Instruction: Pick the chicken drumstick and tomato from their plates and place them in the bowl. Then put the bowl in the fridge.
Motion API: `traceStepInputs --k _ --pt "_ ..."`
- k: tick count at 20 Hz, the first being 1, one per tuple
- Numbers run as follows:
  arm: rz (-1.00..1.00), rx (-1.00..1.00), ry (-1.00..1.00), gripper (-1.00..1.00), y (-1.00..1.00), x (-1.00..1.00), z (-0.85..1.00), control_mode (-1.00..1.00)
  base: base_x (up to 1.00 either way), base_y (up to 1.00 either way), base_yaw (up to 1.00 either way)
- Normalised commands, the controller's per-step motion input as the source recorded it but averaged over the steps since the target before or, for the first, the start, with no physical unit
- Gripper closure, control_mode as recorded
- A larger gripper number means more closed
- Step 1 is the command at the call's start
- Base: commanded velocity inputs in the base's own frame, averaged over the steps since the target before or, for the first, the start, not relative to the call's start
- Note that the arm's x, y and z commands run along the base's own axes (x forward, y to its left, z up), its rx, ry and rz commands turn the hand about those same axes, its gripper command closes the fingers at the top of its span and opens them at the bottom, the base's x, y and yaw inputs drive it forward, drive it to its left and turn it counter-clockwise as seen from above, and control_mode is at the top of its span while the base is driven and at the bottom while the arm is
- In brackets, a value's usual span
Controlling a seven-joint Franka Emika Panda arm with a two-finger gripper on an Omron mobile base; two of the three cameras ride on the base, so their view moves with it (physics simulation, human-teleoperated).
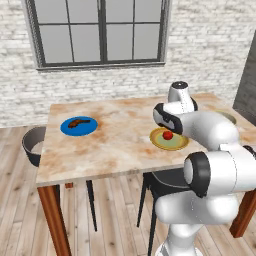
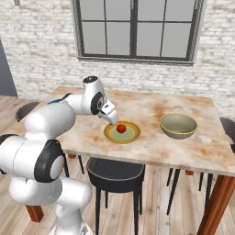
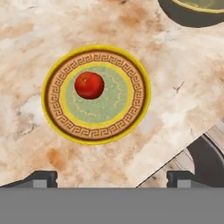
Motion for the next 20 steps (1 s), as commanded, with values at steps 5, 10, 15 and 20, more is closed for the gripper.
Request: traceStepInputs --k 5,10,15,20 --pt "-0.05 0.01 0.04 -1.0 -0.15 0.47 -0.33 -1.0 0.0 0.0 0.0" --pt "-0.01 0.01 0.11 -1.0 -0.13 0.47 -0.28 -1.0 0.0 0.0 0.0" --pt "0.0 0.05 0.13 -1.0 -0.17 0.4 -0.26 -1.0 0.0 0.0 0.0" --pt "0.0 0.06 0.07 -1.0 -0.14 0.31 -0.29 -1.0 0.0 0.0 0.0"
